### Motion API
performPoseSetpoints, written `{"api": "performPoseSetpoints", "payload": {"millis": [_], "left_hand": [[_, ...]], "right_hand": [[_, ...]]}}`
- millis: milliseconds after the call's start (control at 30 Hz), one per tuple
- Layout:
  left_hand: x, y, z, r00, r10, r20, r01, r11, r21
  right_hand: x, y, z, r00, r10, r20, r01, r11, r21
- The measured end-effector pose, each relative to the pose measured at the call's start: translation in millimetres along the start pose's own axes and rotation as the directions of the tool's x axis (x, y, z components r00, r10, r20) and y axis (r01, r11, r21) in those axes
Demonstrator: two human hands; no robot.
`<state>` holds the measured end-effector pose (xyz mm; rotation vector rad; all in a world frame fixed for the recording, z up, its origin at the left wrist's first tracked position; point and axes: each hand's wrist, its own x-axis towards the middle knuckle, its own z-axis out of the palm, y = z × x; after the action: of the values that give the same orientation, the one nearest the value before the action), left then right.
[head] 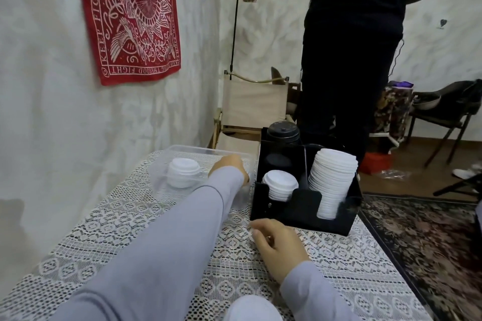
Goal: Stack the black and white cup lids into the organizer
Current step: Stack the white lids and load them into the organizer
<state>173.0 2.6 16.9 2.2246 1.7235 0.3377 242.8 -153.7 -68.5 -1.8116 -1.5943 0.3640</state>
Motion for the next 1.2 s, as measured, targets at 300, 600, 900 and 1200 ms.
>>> {"api": "performPoseSetpoints", "payload": {"millis": [300, 600, 900, 1200], "left_hand": [[-30.3, -26.4, -43.2, 0.976, 0.05, -0.213, -0.141, 0.887, -0.44], [-155.1, -80.2, -25.0, 0.987, 0.101, 0.127, 0.109, 0.163, -0.981], [-196.9, -81.3, 9.2, 0.948, 0.144, 0.285, 0.281, 0.052, -0.958], [-201.1, -67.7, 1.6, 0.886, 0.258, 0.385, 0.338, 0.207, -0.918]], "right_hand": [[-4.7, -3.9, -3.7, 0.999, -0.03, -0.04, 0.031, 0.999, 0.021], [-28.6, -34.4, -37.4, 0.984, -0.119, -0.135, 0.157, 0.935, 0.319], [-80.6, -35.4, -32.6, 0.98, -0.192, 0.055, 0.168, 0.941, 0.295], [-108.5, -42.4, -45.6, 0.959, -0.248, 0.139, 0.197, 0.932, 0.303]]}}
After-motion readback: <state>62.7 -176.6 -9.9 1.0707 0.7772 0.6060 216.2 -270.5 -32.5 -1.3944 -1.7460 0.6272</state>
